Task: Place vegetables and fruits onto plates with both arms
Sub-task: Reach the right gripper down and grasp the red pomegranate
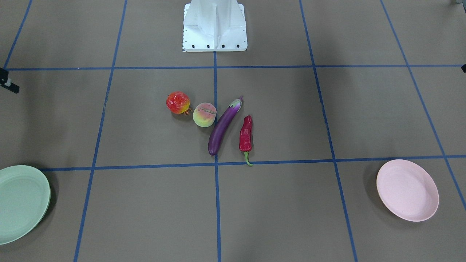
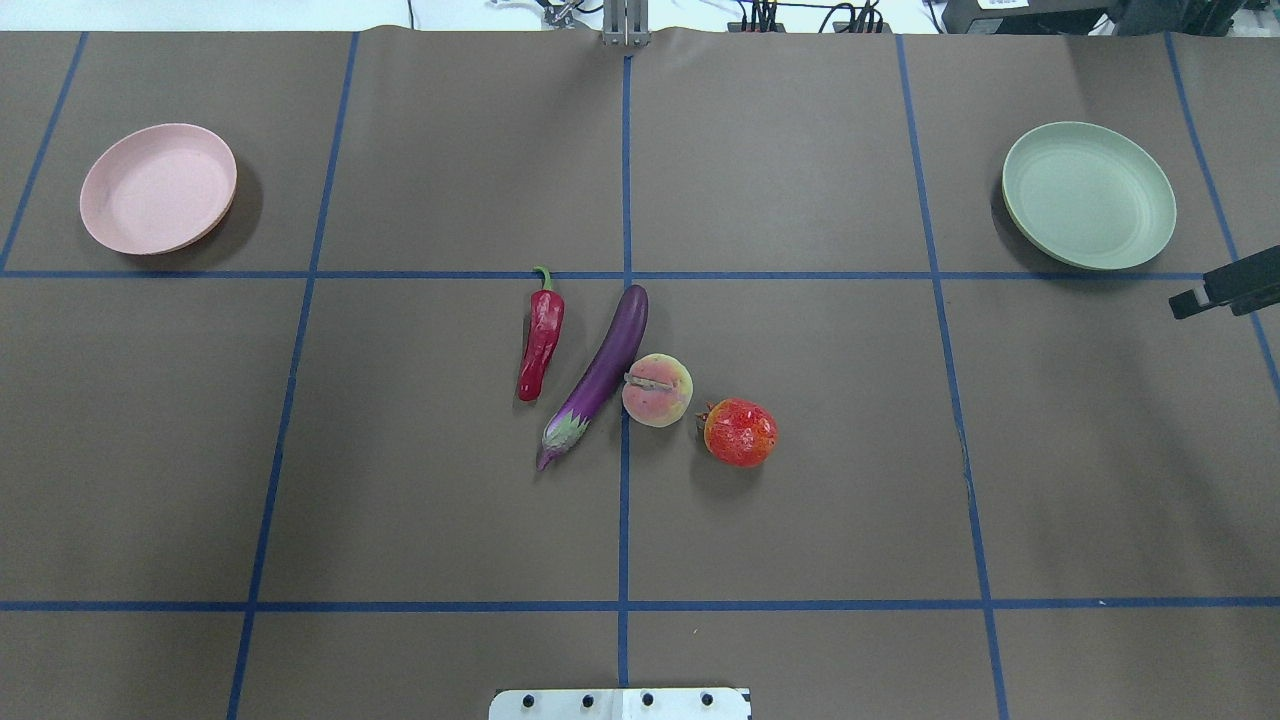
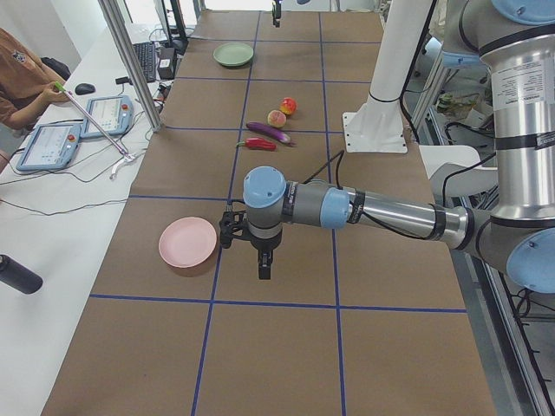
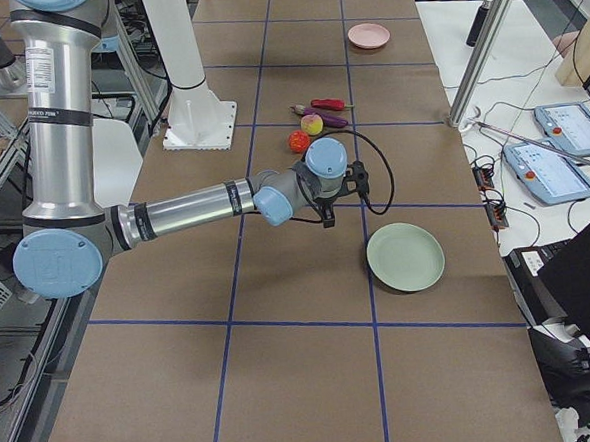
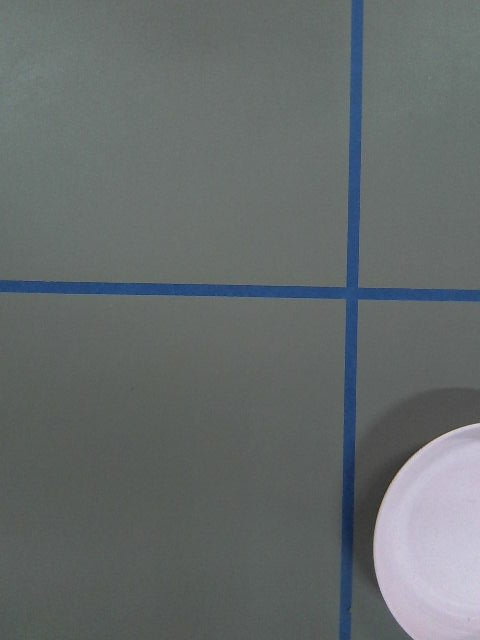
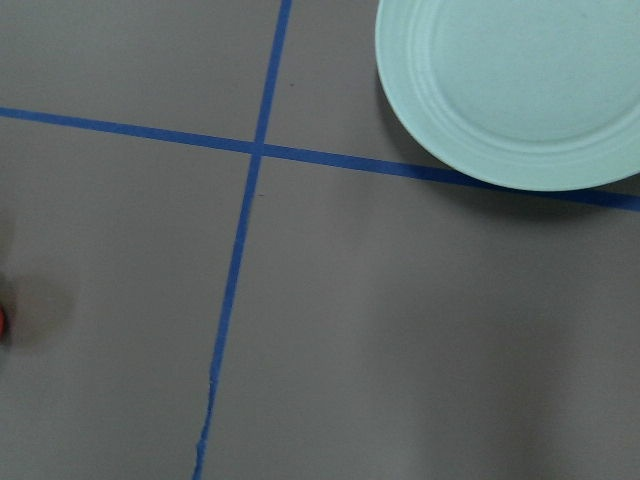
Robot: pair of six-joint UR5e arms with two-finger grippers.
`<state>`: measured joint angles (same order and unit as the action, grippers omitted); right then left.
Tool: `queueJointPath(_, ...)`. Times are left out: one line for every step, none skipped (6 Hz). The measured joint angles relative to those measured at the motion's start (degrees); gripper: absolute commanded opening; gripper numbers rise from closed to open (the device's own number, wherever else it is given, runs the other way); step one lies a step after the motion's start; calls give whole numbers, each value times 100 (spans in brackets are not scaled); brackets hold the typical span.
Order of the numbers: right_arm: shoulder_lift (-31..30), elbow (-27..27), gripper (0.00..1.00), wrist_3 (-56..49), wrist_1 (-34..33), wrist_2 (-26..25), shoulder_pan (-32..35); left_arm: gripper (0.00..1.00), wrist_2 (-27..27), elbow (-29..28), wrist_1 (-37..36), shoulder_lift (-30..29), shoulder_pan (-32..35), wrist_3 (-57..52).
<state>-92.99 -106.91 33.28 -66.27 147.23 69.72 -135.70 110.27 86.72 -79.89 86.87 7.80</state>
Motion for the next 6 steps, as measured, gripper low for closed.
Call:
queueJointPath(397,-104,99,1024,123,-342,-560,100,0,-1,8,-4,-13,1)
queueJointPath(889,-207,99,2037,144,-944,-1290,100,0,-7,17,-14,-36,-6)
queueJointPath(1313,-255,99,2741,120,-1515,-1994,100,0,-15,37,-36,-125,-16)
queueJointPath(1669,-248,99,3115,-30,-2038,-2596,100,-3,-11,104,-59,-251,-11)
queueJointPath(2042,-225,98,3247,-428,-2611,-3110,100,-7,1,216,-75,-367,0)
queueJointPath(2385,-207,98,3270,-968,-3143,-3539,100,-9,-1,309,-92,-474,7)
